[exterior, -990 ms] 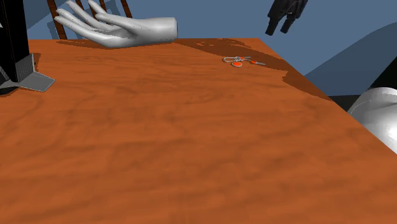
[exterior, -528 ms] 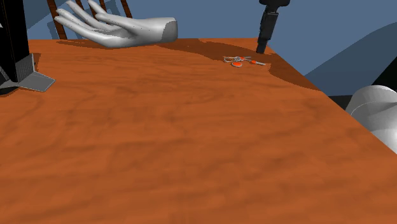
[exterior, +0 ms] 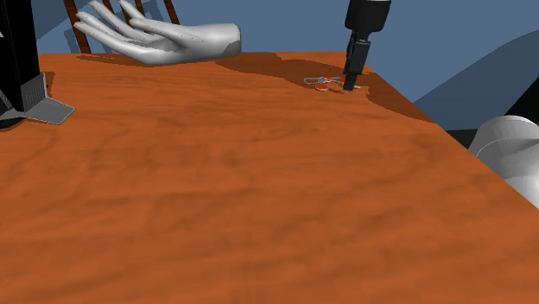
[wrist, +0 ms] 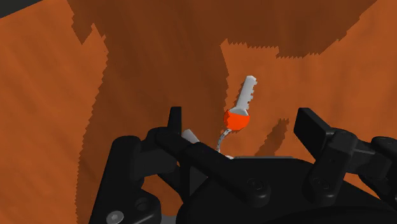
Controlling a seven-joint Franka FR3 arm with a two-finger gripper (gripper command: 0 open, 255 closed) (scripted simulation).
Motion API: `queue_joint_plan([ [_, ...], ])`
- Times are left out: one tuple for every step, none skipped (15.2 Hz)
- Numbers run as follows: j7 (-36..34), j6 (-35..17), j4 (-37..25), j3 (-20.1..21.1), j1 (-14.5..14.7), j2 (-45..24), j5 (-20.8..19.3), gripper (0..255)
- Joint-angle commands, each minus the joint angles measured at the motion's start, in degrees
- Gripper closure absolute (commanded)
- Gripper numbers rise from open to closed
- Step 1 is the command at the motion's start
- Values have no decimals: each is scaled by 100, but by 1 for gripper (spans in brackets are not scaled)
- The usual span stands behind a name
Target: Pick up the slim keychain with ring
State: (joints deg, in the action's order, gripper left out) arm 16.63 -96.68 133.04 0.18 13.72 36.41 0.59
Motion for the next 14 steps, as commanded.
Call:
queue_joint_plan([
  [8, -51, 67, -5, -2, 20, -3, 0],
  [10, -38, 58, -7, -3, 24, -4, 255],
  [9, -34, 58, -6, -2, 28, -4, 255],
  [8, -31, 56, -6, -2, 29, -4, 255],
  [6, -28, 59, -4, -1, 35, -2, 255],
  [7, -21, 61, -5, -2, 45, -3, 255],
  [10, -26, 61, -8, -3, 40, -4, 255],
  [3, -14, 51, -1, 0, 43, -1, 255],
  [9, -21, 46, -6, -2, 30, -3, 255],
  [16, -29, 57, -12, -4, 33, -7, 255],
  [7, -51, 67, -8, 1, 20, -5, 255],
  [6, 23, -17, -9, 2, 11, -6, 255],
  [4, 98, -101, -10, 4, 1, -6, 255],
  [4, 172, -185, -10, 4, -10, -6, 255],
])
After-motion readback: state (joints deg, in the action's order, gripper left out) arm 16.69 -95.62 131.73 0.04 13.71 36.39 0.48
